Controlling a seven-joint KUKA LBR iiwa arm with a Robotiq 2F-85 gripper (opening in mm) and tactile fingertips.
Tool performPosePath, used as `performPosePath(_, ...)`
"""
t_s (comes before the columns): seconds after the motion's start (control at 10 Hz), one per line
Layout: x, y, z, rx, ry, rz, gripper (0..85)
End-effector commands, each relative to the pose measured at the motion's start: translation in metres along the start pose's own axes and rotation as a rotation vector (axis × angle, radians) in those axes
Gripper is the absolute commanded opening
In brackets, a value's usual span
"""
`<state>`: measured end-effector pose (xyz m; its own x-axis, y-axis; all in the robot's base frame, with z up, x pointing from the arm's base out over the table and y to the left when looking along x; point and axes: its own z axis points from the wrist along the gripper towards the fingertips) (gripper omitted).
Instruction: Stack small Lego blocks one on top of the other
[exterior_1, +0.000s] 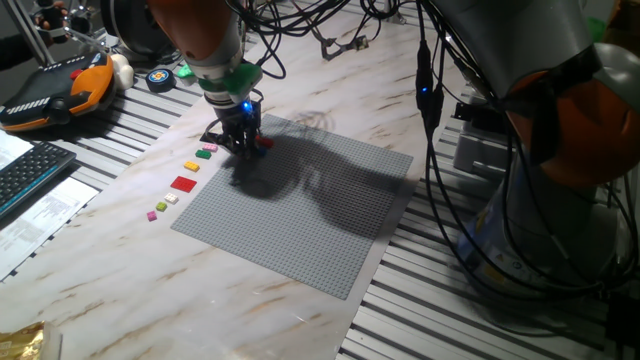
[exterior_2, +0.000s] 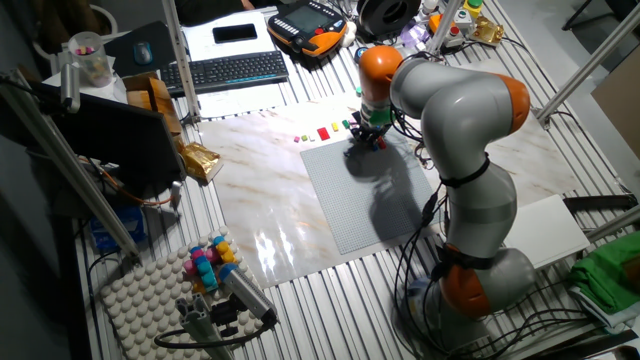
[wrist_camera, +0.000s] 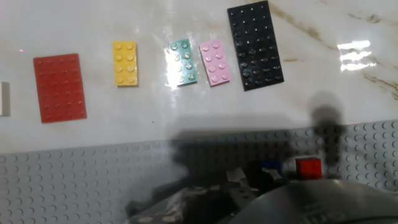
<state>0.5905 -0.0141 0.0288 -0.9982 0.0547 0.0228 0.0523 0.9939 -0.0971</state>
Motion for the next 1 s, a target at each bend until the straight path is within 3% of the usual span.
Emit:
performPosePath(0.0, -0.0016, 0.0013, -0.0025, -0.001, -0.004, -0.001, 32.3)
performPosePath(0.9, -0.0005, 0.0073, -0.0093, 0.006, 0.002, 0.012, 31.7)
